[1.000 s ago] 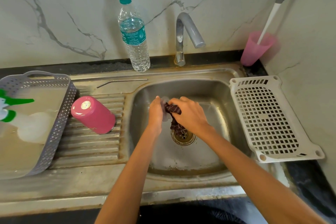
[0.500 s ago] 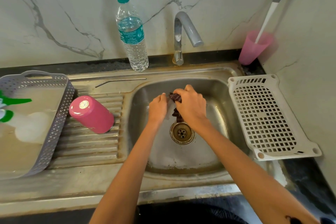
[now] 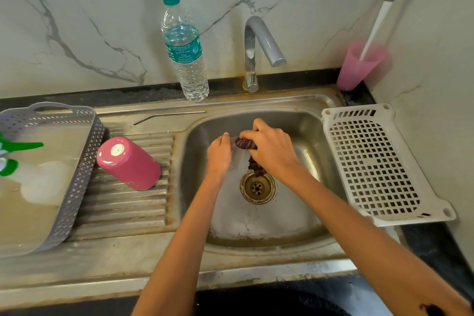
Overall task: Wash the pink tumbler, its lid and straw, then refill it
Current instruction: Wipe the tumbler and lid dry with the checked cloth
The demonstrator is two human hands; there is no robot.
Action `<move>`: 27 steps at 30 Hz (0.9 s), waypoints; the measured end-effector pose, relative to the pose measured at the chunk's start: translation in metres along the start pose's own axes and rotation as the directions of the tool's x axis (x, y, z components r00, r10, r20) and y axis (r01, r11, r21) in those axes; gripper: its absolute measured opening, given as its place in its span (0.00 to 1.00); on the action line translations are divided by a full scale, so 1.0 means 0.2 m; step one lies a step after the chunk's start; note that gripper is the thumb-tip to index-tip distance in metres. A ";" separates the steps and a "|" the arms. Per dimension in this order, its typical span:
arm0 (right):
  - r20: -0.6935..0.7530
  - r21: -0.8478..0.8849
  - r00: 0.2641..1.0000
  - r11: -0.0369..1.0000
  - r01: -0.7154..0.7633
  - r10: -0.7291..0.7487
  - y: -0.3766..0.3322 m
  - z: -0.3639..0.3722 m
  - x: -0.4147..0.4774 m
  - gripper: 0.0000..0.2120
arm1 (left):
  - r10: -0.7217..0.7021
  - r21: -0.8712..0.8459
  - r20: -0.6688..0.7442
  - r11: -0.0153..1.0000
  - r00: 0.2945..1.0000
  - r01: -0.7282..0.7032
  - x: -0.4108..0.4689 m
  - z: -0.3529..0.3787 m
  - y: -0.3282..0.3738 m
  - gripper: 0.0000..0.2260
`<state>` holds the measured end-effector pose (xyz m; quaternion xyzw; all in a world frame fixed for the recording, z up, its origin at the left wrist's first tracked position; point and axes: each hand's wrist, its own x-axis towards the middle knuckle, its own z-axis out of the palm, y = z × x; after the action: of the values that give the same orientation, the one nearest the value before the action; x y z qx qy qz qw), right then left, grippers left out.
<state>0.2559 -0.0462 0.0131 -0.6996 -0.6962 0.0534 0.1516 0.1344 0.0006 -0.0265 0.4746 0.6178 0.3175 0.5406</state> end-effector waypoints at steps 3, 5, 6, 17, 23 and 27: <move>-0.001 0.081 0.995 0.992 -0.099 0.099 0.03 0.01 0.02 0.15 | -0.098 -0.095 0.093 0.990 0.991 0.107 0.02 -0.03 0.00 0.15; 0.021 0.163 0.987 0.974 -0.158 0.157 0.04 0.01 0.02 0.15 | -0.156 -0.238 0.110 0.955 0.982 0.178 0.02 -0.03 -0.01 0.14; 0.024 0.196 0.985 0.965 -0.174 0.172 0.04 0.02 0.03 0.15 | -0.179 -0.333 0.104 0.921 0.978 0.204 0.01 -0.04 -0.01 0.12; 0.097 0.215 0.987 0.965 -0.150 0.131 -0.02 0.07 -0.04 0.11 | -0.348 -0.731 0.069 0.620 0.935 0.285 0.04 -0.04 -0.07 0.21; 0.118 0.176 0.967 0.954 -0.245 0.226 -0.06 0.01 -0.02 0.07 | -0.262 -0.675 0.019 0.709 0.965 0.206 0.03 0.01 -0.01 0.22; 0.157 0.284 0.912 0.867 -0.409 0.379 -0.02 0.00 0.00 0.05 | -0.256 -0.679 0.023 0.705 0.966 0.203 0.04 0.02 -0.02 0.26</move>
<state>0.2527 -0.0471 0.0146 -0.7909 -0.5278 0.2255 0.2122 0.1373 0.0057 -0.0336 0.1530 0.5334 0.4674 0.6881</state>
